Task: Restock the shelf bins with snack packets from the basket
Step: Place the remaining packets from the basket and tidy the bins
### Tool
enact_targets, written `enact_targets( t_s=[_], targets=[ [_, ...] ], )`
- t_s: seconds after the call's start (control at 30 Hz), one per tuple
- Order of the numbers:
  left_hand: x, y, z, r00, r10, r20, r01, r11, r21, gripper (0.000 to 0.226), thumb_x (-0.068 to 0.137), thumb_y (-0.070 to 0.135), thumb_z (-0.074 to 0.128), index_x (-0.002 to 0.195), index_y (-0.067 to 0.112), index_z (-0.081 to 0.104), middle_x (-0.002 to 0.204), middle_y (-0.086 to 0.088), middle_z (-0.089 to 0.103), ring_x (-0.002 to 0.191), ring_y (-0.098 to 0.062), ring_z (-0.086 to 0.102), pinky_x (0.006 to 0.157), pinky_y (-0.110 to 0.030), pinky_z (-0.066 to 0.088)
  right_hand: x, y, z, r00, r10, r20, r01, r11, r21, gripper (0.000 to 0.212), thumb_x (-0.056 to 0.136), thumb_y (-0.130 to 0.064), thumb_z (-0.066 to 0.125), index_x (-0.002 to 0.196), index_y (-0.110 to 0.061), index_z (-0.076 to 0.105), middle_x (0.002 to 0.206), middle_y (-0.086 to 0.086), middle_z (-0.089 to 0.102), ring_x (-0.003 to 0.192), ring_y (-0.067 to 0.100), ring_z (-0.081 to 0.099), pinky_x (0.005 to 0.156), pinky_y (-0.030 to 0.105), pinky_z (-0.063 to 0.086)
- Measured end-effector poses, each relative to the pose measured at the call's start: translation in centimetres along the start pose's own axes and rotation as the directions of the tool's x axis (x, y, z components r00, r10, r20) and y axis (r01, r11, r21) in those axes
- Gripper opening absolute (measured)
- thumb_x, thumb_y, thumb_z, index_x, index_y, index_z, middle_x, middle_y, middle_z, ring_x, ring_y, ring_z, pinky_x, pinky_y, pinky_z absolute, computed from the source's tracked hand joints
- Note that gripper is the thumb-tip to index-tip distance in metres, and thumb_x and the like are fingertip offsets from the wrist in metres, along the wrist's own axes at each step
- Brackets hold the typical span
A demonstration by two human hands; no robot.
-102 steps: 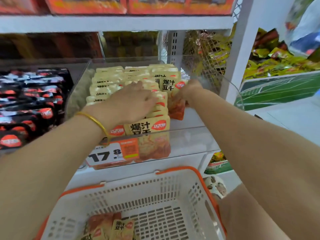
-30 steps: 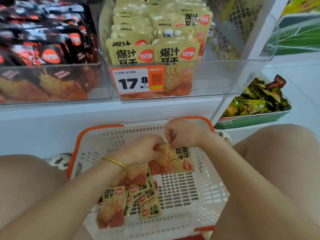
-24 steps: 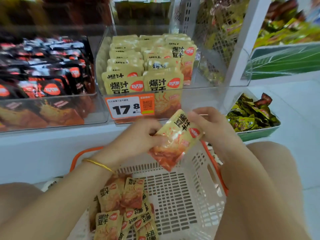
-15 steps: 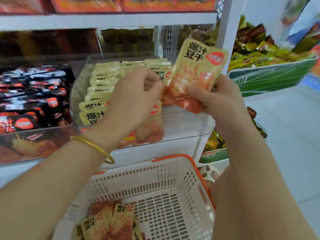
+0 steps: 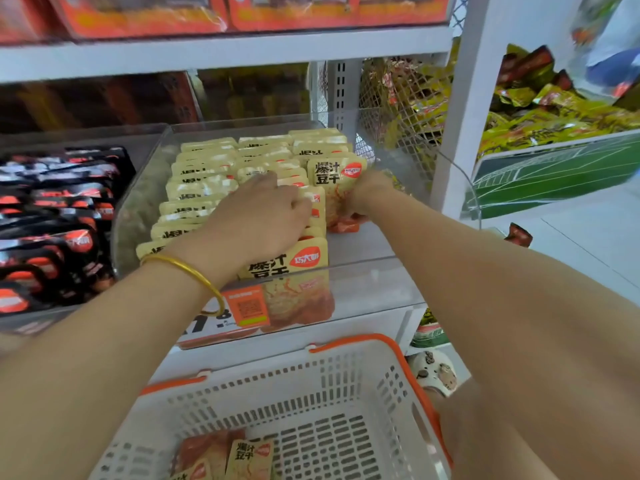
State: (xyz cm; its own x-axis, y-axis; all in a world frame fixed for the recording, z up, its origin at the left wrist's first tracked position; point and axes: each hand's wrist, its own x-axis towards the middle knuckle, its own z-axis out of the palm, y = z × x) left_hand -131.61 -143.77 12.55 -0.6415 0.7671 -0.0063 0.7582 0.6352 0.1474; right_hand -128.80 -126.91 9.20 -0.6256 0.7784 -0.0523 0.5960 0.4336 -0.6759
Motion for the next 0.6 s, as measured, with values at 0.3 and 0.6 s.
enact_targets(
  t_s=[0.3, 0.6],
  targets=[
    [-0.6, -0.3, 0.2, 0.990, 0.021, -0.137, -0.033, 0.996, -0.088, 0.047, 0.100, 0.040, 0.026, 0.118, 0.013, 0.059, 0.133, -0.011, 0.048, 0.135, -0.028, 0.031, 0.111, -0.040, 0.026, 0.3, -0.1, 0.0, 0.984, -0.051, 0.169, 0.072, 0.990, -0.123, 0.018, 0.082, -0.003, 0.068, 0.080, -0.009, 0.051, 0.103, 0.010, 0.057, 0.064, 0.019, 0.052, 0.054, 0.019, 0.053],
    [-12.4, -0.4, 4.5, 0.713, 0.229, -0.663, -0.375, 0.923, -0.085, 0.028, 0.090, 0.020, 0.044, 0.104, 0.011, 0.066, 0.113, 0.000, 0.063, 0.106, -0.022, 0.054, 0.091, -0.035, 0.039, -11.0, 1.0, -5.4, 0.909, -0.310, -0.277, 0.357, 0.924, 0.136, 0.025, 0.079, -0.009, 0.070, 0.092, -0.014, 0.050, 0.077, -0.001, 0.054, 0.078, 0.021, 0.057, 0.064, 0.029, 0.046]
  ],
)
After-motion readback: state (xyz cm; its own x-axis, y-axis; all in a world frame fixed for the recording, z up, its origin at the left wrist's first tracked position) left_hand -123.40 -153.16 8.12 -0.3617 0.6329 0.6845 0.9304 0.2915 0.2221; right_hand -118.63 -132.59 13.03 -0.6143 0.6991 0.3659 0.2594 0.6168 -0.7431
